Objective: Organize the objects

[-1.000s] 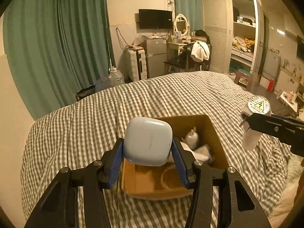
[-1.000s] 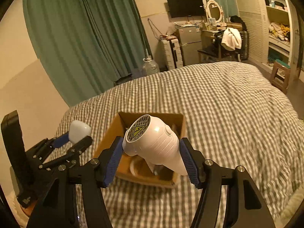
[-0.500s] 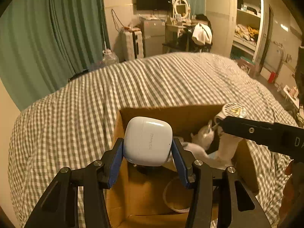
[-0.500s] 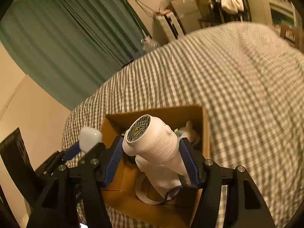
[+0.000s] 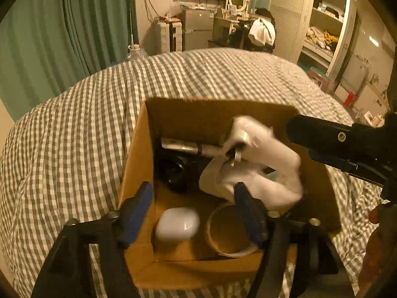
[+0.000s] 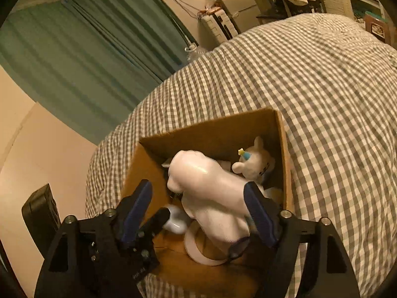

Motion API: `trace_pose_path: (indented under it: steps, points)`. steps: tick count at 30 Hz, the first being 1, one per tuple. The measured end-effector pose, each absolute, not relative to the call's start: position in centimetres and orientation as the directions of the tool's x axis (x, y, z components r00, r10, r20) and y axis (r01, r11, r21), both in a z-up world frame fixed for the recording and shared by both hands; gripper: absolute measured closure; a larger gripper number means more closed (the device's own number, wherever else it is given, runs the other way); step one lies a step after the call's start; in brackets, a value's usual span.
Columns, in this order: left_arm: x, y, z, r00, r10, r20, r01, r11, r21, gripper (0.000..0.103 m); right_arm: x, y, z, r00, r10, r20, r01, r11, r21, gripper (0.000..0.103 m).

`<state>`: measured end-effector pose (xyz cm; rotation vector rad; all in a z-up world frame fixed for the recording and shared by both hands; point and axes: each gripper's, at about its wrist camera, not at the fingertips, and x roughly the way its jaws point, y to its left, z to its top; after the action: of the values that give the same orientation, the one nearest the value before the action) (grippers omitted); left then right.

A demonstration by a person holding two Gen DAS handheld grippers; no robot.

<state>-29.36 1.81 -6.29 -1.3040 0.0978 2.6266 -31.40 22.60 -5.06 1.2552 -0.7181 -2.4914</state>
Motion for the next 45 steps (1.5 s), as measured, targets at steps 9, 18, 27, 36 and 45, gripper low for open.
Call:
trace_pose_path:
  steps: [9, 18, 27, 36, 45]
  points:
    - [-26.4, 0.3, 0.1, -0.666, 0.144, -0.732, -0.194, -0.981, -0.016, 0.016, -27.3, 22.7, 1.9, -0.680, -0.355, -0.642, 0.025, -0.886, 0.463, 0.020]
    - [-21.9, -0.7, 8.7, -0.784, 0.093, -0.614, -0.146, -0.989, 0.037, 0.007, -21.2, 23.2, 9.5, -0.774, -0.273, -0.572, 0.059, -0.929, 0.364, 0.015]
    - [-17.2, -0.4, 12.2, -0.826, 0.049, -0.561, -0.094, -0.994, 0.052, 0.003, -14.3, 23.8, 13.4, -0.842, -0.179, -0.510, 0.083, -0.975, 0.205, 0.009]
    - [-12.2, 1.6, 12.8, -0.873, 0.060, -0.483, -0.116, -0.989, 0.086, 0.000, -9.0, 24.6, 12.5, -0.884, -0.107, -0.455, 0.076, -0.993, 0.086, 0.004]
    - [-9.8, 3.1, 9.1, -0.895, 0.054, -0.443, -0.118, -0.986, 0.118, 0.000, -7.6, 25.5, 7.3, -0.866, -0.067, -0.495, 0.034, -0.997, 0.074, 0.004]
